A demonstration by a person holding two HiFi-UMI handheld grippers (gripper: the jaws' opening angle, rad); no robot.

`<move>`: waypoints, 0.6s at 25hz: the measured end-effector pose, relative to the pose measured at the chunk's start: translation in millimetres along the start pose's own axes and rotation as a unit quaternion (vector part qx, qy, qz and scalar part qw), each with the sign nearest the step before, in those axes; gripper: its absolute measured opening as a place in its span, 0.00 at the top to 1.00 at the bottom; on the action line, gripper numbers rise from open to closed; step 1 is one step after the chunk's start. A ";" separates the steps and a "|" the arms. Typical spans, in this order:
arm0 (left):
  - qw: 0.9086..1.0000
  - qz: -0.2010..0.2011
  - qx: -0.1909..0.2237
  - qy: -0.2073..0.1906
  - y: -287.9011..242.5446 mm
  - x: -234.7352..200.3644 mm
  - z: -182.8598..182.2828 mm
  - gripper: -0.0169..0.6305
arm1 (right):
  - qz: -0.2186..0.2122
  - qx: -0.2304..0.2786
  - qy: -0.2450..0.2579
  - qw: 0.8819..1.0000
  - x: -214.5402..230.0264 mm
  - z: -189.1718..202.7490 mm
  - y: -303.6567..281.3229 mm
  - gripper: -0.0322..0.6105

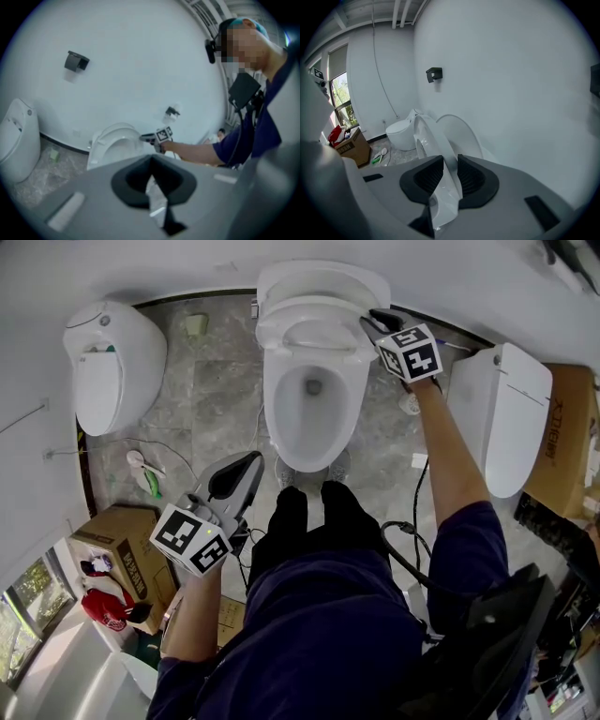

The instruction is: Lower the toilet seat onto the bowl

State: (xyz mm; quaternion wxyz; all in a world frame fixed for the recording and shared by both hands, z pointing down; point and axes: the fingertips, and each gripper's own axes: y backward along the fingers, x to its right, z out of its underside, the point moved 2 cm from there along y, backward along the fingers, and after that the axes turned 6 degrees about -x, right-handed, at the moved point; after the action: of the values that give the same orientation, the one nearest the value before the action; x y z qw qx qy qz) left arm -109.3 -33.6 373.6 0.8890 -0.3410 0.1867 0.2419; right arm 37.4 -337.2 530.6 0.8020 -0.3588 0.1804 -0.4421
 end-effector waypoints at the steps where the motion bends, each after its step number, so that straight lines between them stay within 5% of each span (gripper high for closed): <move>1: 1.000 0.001 0.000 0.000 0.7 0.7 0.8 0.97 | 0.000 -0.001 0.000 1.000 -2.2 1.6 1.7 0.82; 15: 1.000 0.016 -0.005 -0.013 17.7 9.7 18.4 0.97 | 0.005 0.000 -0.010 1.000 -39.3 23.2 22.3 0.80</move>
State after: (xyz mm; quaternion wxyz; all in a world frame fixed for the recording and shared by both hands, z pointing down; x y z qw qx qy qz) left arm -108.1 -6.4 372.5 0.8856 -0.3396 0.1791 0.2612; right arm 43.0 -286.7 528.8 0.8062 -0.3619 0.1745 -0.4344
